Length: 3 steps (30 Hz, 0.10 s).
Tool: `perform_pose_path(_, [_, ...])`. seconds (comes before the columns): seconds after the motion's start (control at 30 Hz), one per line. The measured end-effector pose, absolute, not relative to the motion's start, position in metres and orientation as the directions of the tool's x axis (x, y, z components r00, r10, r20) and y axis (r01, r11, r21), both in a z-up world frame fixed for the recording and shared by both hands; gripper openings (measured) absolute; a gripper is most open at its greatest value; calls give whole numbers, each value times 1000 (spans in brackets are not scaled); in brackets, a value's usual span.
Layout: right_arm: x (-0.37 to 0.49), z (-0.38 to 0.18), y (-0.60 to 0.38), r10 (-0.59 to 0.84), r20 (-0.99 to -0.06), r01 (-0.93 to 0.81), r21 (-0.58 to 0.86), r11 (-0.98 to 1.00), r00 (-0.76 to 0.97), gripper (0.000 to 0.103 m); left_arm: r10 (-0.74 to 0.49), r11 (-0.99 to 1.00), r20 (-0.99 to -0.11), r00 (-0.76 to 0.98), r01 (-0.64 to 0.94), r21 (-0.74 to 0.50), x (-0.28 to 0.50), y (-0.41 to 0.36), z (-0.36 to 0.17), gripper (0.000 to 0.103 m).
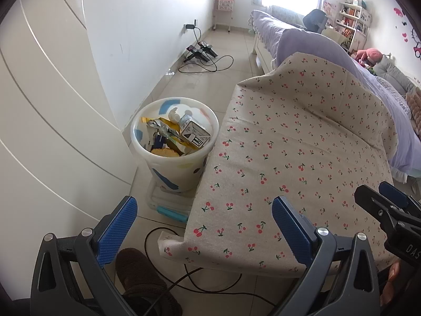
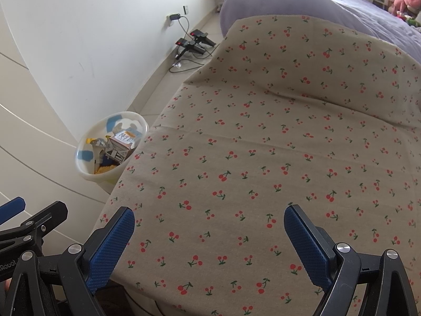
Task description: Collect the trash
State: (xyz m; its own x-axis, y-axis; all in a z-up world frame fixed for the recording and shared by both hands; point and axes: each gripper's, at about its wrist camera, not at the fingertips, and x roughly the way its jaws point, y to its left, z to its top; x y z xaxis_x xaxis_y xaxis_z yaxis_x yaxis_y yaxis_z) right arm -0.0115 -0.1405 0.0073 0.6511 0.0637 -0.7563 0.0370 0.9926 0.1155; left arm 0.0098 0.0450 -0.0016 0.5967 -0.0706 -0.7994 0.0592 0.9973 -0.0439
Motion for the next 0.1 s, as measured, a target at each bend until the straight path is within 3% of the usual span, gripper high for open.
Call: perform_pose_path(0.1, [-11, 7, -141, 64, -757, 37, 115, 993, 651, 95, -66, 998, -799, 598, 56, -41, 10, 45, -2, 103])
